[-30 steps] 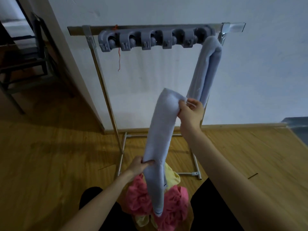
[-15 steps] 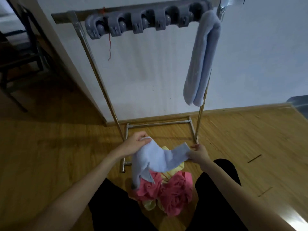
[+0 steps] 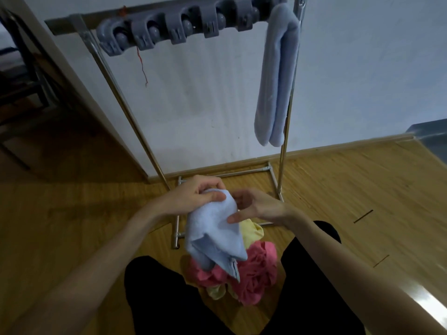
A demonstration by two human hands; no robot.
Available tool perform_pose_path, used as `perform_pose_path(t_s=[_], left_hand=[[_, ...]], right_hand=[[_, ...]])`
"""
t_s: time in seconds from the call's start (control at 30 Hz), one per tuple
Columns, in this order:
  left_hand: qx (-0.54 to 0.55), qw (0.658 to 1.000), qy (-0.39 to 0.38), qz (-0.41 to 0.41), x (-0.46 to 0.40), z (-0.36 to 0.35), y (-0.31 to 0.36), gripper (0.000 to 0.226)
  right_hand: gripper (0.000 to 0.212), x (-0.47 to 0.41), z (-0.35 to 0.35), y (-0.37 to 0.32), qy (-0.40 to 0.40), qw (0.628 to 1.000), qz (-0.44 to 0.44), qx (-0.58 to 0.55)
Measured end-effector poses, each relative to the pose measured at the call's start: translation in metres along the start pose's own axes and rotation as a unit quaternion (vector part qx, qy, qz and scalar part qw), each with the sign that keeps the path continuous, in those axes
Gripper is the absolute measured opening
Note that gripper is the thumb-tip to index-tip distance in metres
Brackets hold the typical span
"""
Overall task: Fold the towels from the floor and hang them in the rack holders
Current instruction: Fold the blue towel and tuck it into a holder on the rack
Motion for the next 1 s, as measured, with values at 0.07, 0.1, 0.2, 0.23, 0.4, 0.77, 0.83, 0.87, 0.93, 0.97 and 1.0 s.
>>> perform_pose_path(t_s=[0.07, 0.1, 0.2, 0.23, 0.4, 0.77, 0.83, 0.87, 0.93, 0.97, 1.0], left_hand=[[0.001, 1.0, 0.003, 0.014, 0.001, 0.001, -0.004, 0.011], [0.0, 1.0, 0.001, 0.022, 0.002, 0.002, -0.007, 0.013], [0.008, 0.998, -0.014, 0.055, 0.005, 0.001, -0.015, 0.017], [0.008, 0.998, -0.018, 0.066, 0.006, 0.0, -0.017, 0.02], [0.032, 0.994, -0.041, 0.091, 0.01, 0.0, -0.028, 0.036], [-0.032, 0.994, -0.101, 0.002, -0.002, 0.024, 0.019, 0.02], [-0.139, 0.984, -0.111, -0.009, -0.012, 0.022, 0.032, 0.023], [-0.188, 0.976, -0.105, -0.01, -0.018, 0.022, 0.036, 0.025], [-0.277, 0.957, -0.081, -0.002, -0.026, 0.023, 0.042, 0.027], [-0.315, 0.947, -0.068, 0.004, -0.03, 0.023, 0.045, 0.027], [-0.351, 0.935, -0.056, 0.006, -0.034, 0.022, 0.047, 0.028]], right_hand=[[0.032, -0.003, 0.001, -0.002, 0.009, 0.999, -0.01, 0.031], [0.025, -0.003, 0.002, -0.003, 0.009, 0.999, -0.011, 0.038], [0.003, -0.001, 0.009, -0.014, -0.014, 0.999, 0.006, 0.034], [0.006, 0.0, 0.012, -0.018, -0.02, 0.999, 0.006, 0.035], [0.01, 0.017, 0.042, -0.019, 0.067, 0.997, 0.008, -0.04], [0.015, 0.046, 0.094, -0.041, 0.009, 0.999, 0.036, -0.035], [0.019, 0.044, 0.105, -0.049, -0.007, 1.0, 0.004, 0.02], [0.024, 0.042, 0.108, -0.053, -0.026, 0.998, -0.014, 0.062], [0.029, 0.036, 0.111, -0.062, -0.057, 0.978, -0.05, 0.192], [0.027, 0.032, 0.112, -0.066, -0.063, 0.963, -0.068, 0.254], [0.023, 0.028, 0.112, -0.069, -0.062, 0.949, -0.081, 0.298]])
Point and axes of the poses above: each hand's wrist, its own x-axis away from the middle knuckle, its own z-axis out of the back of the hand, y = z × x, the point moved 3 cm from there along -x, towards the middle knuckle, and after that the axes turned 12 degrees about z, right-handed, at the moved point
